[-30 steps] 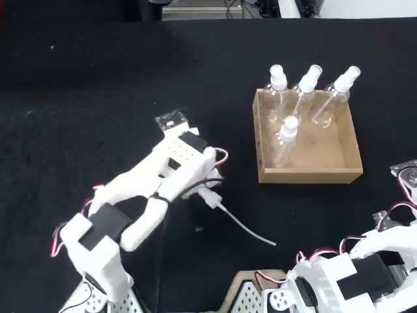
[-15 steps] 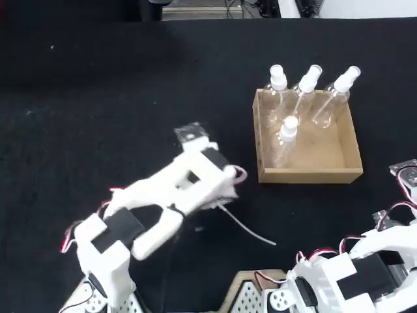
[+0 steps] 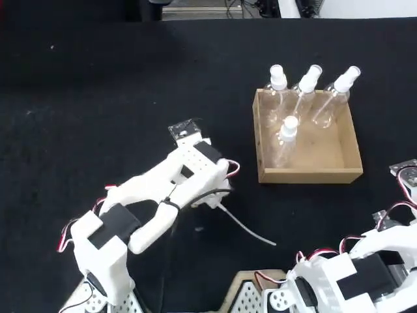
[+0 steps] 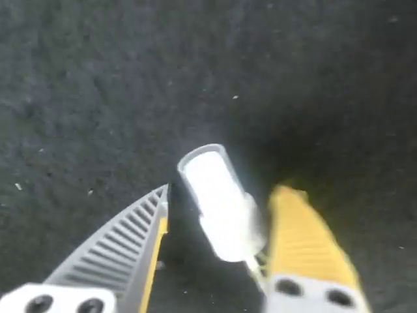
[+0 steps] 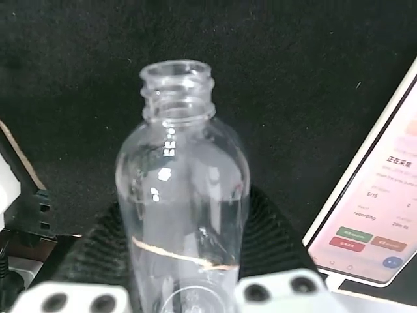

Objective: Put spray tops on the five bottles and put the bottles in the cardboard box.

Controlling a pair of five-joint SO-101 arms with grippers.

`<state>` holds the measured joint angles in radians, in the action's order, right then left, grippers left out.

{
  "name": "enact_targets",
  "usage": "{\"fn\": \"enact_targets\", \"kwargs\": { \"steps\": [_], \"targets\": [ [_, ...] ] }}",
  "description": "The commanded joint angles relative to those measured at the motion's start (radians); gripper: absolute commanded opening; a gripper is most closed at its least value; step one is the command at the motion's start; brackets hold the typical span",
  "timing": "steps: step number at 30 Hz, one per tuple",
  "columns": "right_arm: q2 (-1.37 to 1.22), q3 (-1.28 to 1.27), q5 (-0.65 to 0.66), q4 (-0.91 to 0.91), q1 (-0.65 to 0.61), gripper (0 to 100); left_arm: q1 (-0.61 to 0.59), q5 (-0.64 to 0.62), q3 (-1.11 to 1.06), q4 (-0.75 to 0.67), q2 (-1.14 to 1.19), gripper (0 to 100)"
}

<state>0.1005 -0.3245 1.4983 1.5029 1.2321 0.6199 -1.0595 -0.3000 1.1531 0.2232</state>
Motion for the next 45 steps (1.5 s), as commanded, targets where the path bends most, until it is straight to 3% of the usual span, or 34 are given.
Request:
{"fn": "enact_targets", "kwargs": {
  "steps": [1, 7, 11, 15, 19, 21, 29, 33, 38, 45],
  "targets": [
    [0.007, 0.008, 0.008, -0.014, -0.014, 1.0, -0.004, 0.009, 0.01, 0.006, -0.008, 6],
    [0.01, 0.008, 0.008, -0.014, -0.014, 1.0, 0.064, 0.14, 0.01, 0.009, -0.012, 6],
    [0.012, 0.008, 0.008, -0.011, -0.014, 1.0, 0.002, 0.27, 0.01, 0.009, -0.014, 6],
    [0.01, 0.005, 0.002, -0.006, -0.031, 1.0, -0.094, 0.476, 0.007, 0.009, -0.014, 6],
    [0.016, -0.01, 0.0, -0.005, -0.052, 1.0, -0.163, 0.829, 0.042, 0.071, -0.04, 6],
    [0.022, -0.01, 0.0, -0.005, -0.057, 1.0, -0.165, 0.925, 0.056, 0.115, -0.084, 5],
    [0.179, -0.016, -0.005, 0.107, -0.124, 1.0, -0.17, 0.934, 0.048, 0.081, -0.457, 3],
    [0.252, -0.018, -0.153, 0.103, -0.232, 1.0, -0.176, 0.934, 0.05, -0.011, -0.591, 3],
    [0.375, -0.13, -0.354, -0.026, -0.373, 1.0, -0.177, 0.934, 0.048, -0.068, -0.686, 3],
    [0.751, -0.39, -0.551, -0.163, -0.499, 1.0, -0.166, 0.925, 0.056, -0.091, -0.801, 3]
  ]
}}
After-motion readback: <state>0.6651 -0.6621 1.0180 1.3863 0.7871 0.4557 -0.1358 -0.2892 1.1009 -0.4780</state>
